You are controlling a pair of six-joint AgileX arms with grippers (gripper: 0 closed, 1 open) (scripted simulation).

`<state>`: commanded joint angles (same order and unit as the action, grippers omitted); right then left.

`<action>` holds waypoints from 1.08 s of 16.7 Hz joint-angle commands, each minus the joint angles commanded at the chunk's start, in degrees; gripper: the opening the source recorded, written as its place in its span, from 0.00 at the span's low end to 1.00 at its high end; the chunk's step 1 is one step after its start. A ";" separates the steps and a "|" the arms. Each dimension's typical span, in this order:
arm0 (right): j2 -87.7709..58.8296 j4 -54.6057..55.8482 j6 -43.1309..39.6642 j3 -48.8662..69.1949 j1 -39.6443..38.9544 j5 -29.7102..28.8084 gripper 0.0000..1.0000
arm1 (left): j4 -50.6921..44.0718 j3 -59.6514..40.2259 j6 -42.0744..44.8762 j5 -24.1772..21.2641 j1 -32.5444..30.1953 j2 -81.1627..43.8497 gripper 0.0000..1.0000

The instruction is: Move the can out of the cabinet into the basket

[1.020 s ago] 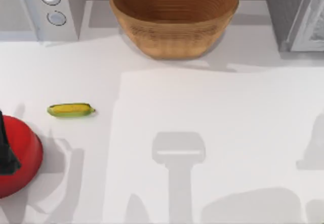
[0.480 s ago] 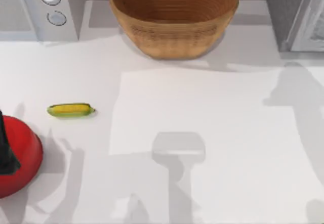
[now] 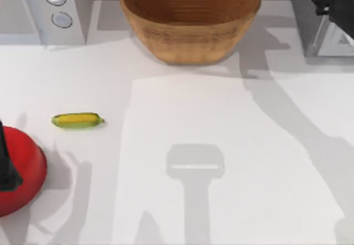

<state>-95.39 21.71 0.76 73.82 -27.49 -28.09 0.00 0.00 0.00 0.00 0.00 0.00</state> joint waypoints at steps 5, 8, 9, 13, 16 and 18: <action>-23.95 5.15 0.16 17.63 -6.33 -6.65 0.00 | 0.00 0.00 0.00 0.00 0.00 0.00 1.00; -31.73 7.05 0.22 23.66 -8.47 -9.00 0.00 | 0.00 0.00 0.00 0.00 0.00 0.00 1.00; -33.07 7.41 0.23 24.73 -8.86 -9.43 0.00 | 0.00 0.00 0.00 0.00 0.00 0.00 1.00; -33.95 7.64 0.24 25.43 -9.11 -9.71 0.00 | 0.00 0.00 0.00 0.00 0.00 0.00 1.00; -34.26 7.49 0.37 25.10 -8.81 -9.50 0.00 | 0.00 0.00 0.00 0.00 0.00 0.00 1.00; -35.44 7.30 0.32 26.79 -8.51 -9.22 0.00 | 0.00 0.00 0.00 0.00 0.00 0.00 1.00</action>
<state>-130.83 29.01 1.08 100.61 -36.00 -37.31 0.00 0.00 0.00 0.00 0.00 0.00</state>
